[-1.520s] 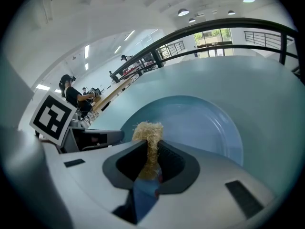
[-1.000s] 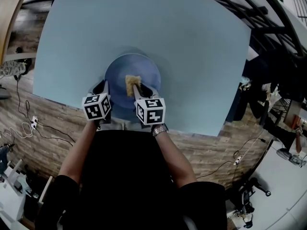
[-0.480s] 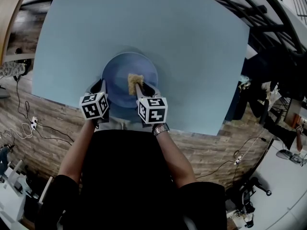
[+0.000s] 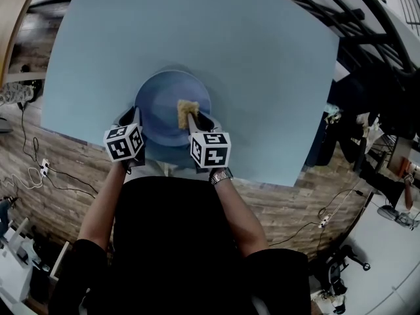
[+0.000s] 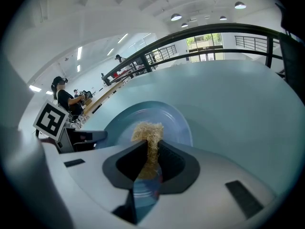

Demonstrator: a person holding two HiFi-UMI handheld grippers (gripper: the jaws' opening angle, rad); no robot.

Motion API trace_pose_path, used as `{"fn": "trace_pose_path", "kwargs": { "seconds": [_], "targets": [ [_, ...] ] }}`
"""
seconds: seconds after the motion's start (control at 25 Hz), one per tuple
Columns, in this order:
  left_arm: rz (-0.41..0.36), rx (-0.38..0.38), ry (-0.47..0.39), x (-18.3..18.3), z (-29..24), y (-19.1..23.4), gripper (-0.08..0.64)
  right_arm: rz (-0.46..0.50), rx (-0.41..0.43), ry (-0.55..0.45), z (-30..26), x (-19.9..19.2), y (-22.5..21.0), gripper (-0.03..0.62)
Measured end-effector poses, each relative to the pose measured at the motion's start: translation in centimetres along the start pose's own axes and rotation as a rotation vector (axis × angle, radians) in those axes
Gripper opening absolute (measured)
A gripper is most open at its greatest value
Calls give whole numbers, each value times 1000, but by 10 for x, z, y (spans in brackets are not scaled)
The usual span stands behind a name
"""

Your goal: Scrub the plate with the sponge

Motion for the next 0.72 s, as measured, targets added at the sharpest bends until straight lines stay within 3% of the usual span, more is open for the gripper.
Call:
{"fn": "trace_pose_path", "kwargs": {
  "seconds": [0.72],
  "targets": [
    [15,-7,-28,-2,-3,1,8,22,-70,6,11,-1,-20,69]
  ]
}}
Point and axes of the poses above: the fingertips, and each gripper's own axes: z backward along the fingers, y to its left, x out of its top, the point moved 8 cm from there along z, backward along the fingers, and after that the axes turned 14 degrees about y, right-handed, at the moved point
